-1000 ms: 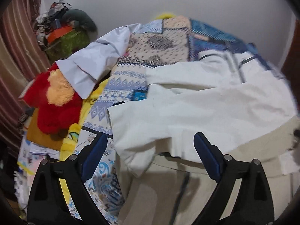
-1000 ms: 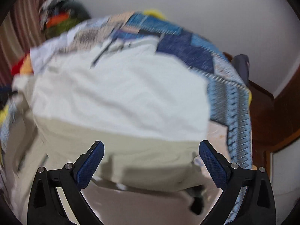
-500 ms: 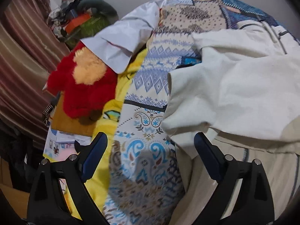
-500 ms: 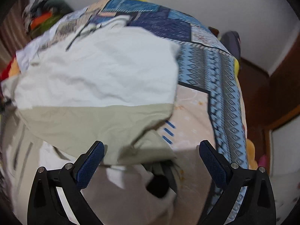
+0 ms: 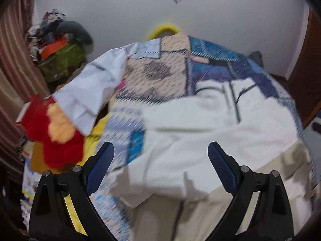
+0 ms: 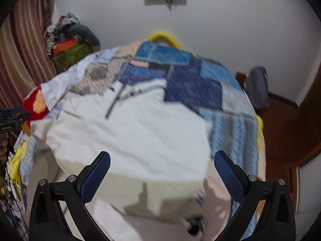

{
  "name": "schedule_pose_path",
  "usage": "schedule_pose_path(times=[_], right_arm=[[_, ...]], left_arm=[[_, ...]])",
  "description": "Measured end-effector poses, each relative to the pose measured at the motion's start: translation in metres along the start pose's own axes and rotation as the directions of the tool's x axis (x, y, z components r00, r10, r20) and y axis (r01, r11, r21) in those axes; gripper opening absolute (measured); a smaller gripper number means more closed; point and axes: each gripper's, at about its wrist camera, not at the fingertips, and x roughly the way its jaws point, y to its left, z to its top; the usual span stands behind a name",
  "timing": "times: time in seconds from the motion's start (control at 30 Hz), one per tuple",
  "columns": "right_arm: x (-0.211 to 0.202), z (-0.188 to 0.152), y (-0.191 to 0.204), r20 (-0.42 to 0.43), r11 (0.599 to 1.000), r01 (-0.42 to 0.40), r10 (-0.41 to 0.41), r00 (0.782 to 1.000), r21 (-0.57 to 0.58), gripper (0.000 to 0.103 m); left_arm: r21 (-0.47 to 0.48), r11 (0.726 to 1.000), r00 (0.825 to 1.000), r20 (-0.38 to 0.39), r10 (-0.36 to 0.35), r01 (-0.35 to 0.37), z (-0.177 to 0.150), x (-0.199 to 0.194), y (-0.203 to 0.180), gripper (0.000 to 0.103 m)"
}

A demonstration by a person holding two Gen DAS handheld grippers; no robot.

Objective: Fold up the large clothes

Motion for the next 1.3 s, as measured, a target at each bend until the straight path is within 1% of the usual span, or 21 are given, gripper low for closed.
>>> schedule_pose_path(times=[0.13, 0.2, 0.33, 0.43, 0.5, 0.6, 0.63, 0.7, 0.73, 0.77, 0.83, 0.87, 0.9, 0.93, 0.97, 1.03, 1.1, 1.13, 1.2, 1.27, 1.3], right_arm=[[0.029, 0.033, 0.01, -0.001, 1.0, -0.031, 0.031, 1.0, -0.004, 0.103], [0.05, 0.049, 0.01, -0.024, 0.999, -0.051, 0.051, 0.998, 0.015, 0.103], [0.094, 0.071, 0.002, -0.075, 0.993, -0.084, 0.09, 0.993, 0.08, 0.103], [0.124, 0.086, -0.005, -0.094, 0.99, -0.077, 0.088, 0.992, 0.122, 0.103], [0.145, 0.097, -0.006, -0.106, 0.989, -0.068, 0.083, 0.991, 0.132, 0.102], [0.17, 0.107, -0.005, -0.12, 0.987, -0.071, 0.089, 0.989, 0.145, 0.102], [0.178, 0.109, -0.004, -0.128, 0.986, -0.074, 0.093, 0.987, 0.147, 0.101], [0.195, 0.112, -0.001, -0.137, 0.986, -0.077, 0.098, 0.986, 0.148, 0.094], [0.199, 0.111, -0.001, -0.137, 0.987, -0.075, 0.095, 0.986, 0.144, 0.092], [0.204, 0.111, 0.0, -0.133, 0.988, -0.066, 0.085, 0.987, 0.14, 0.088], [0.219, 0.108, -0.001, -0.145, 0.99, -0.028, 0.048, 0.988, 0.139, 0.08], [0.227, 0.106, -0.003, -0.162, 0.989, -0.015, 0.04, 0.986, 0.15, 0.065], [0.234, 0.103, -0.005, -0.171, 0.985, -0.038, 0.067, 0.983, 0.167, 0.057], [0.237, 0.101, -0.008, -0.158, 0.979, -0.074, 0.105, 0.982, 0.19, 0.054], [0.237, 0.098, -0.009, -0.129, 0.974, -0.102, 0.129, 0.983, 0.202, 0.05], [0.235, 0.096, -0.006, -0.107, 0.977, -0.101, 0.123, 0.987, 0.189, 0.045], [0.231, 0.094, -0.002, -0.088, 0.984, -0.098, 0.113, 0.99, 0.151, 0.035], [0.226, 0.094, -0.002, -0.079, 0.984, -0.102, 0.115, 0.99, 0.145, 0.032], [0.216, 0.096, -0.003, -0.058, 0.979, -0.123, 0.134, 0.989, 0.162, 0.022], [0.202, 0.098, 0.0, -0.039, 0.976, -0.15, 0.158, 0.987, 0.16, 0.019], [0.192, 0.098, 0.005, -0.027, 0.977, -0.161, 0.167, 0.986, 0.141, 0.019]], left_arm=[[-0.025, 0.999, 0.999, -0.024, -0.025, 0.025, 0.029, 0.036, -0.013, 0.095], [-0.046, 0.998, 0.997, -0.056, -0.054, 0.051, 0.041, 0.062, -0.02, 0.095], [-0.048, 0.994, 0.991, -0.092, -0.098, 0.094, 0.058, 0.106, -0.034, 0.095], [-0.045, 0.989, 0.983, -0.12, -0.142, 0.138, 0.072, 0.138, -0.053, 0.095], [-0.059, 0.981, 0.972, -0.134, -0.192, 0.186, 0.08, 0.162, -0.066, 0.095], [-0.085, 0.98, 0.971, -0.139, -0.193, 0.183, 0.09, 0.188, -0.079, 0.094], [-0.116, 0.978, 0.972, -0.142, -0.187, 0.171, 0.093, 0.2, -0.081, 0.093], [-0.18, 0.968, 0.97, -0.141, -0.2, 0.173, 0.094, 0.213, -0.081, 0.091], [-0.217, 0.959, 0.967, -0.138, -0.216, 0.183, 0.093, 0.217, -0.08, 0.091], [-0.264, 0.942, 0.959, -0.134, -0.248, 0.207, 0.09, 0.223, -0.08, 0.089], [-0.305, 0.925, 0.954, -0.122, -0.273, 0.225, 0.087, 0.23, -0.081, 0.08], [-0.321, 0.918, 0.951, -0.124, -0.284, 0.232, 0.086, 0.234, -0.083, 0.072], [-0.33, 0.913, 0.946, -0.134, -0.296, 0.239, 0.085, 0.238, -0.086, 0.064], [-0.335, 0.912, 0.944, -0.139, -0.298, 0.238, 0.084, 0.241, -0.088, 0.063], [-0.32, 0.92, 0.95, -0.139, -0.281, 0.225, 0.084, 0.241, -0.092, 0.058], [-0.276, 0.939, 0.959, -0.134, -0.248, 0.204, 0.086, 0.237, -0.099, 0.047], [-0.262, 0.947, 0.967, -0.124, -0.224, 0.186, 0.089, 0.229, -0.101, 0.032], [-0.26, 0.949, 0.969, -0.122, -0.216, 0.179, 0.09, 0.225, -0.1, 0.029], [-0.252, 0.95, 0.972, -0.097, -0.215, 0.185, 0.093, 0.21, -0.097, 0.024], [-0.23, 0.953, 0.974, -0.062, -0.217, 0.198, 0.095, 0.19, -0.092, 0.023], [-0.23, 0.949, 0.972, -0.046, -0.232, 0.215, 0.094, 0.181, -0.089, 0.023]])
